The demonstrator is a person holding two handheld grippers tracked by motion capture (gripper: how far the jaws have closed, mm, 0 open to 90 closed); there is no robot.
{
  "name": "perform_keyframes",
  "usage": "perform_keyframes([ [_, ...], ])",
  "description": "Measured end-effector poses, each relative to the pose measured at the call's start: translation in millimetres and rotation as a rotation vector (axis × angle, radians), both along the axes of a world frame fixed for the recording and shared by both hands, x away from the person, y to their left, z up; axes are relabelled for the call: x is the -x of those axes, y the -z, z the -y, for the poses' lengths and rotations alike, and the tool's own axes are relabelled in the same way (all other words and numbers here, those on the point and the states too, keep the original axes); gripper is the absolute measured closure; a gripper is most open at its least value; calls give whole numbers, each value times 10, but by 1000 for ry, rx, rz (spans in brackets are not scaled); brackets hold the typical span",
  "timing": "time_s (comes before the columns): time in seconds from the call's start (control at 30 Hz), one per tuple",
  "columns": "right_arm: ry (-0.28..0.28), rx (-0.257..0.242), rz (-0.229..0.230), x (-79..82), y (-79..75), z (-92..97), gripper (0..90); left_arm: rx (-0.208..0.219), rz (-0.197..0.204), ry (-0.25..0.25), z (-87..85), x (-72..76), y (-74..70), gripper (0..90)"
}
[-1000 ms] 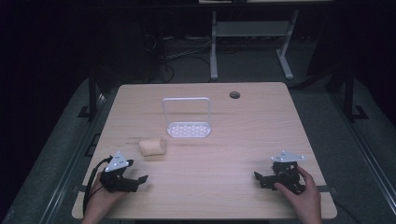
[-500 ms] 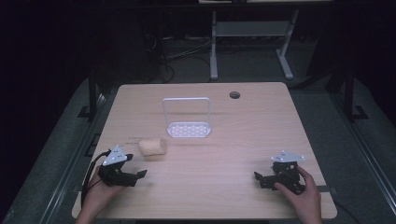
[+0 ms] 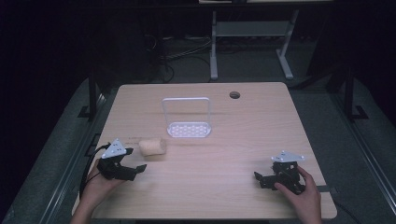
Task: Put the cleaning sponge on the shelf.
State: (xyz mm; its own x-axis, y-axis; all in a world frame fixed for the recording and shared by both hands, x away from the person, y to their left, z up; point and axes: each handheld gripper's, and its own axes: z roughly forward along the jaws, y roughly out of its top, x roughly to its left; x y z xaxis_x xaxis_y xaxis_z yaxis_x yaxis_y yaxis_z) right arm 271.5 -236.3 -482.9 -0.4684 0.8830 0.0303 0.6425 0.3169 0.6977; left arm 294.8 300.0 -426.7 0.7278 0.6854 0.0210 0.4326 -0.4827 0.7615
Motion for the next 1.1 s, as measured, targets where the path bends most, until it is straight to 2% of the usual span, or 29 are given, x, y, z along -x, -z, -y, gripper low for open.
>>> perform_keyframes([
  [0.7, 0, 0, 0, 0, 0, 0, 7, 15, 25, 72, 10, -333, -244, 139],
  [1.1, -1, 0, 0, -1, 0, 1, 7, 17, 20, 106, 48, -482, -261, 139],
])
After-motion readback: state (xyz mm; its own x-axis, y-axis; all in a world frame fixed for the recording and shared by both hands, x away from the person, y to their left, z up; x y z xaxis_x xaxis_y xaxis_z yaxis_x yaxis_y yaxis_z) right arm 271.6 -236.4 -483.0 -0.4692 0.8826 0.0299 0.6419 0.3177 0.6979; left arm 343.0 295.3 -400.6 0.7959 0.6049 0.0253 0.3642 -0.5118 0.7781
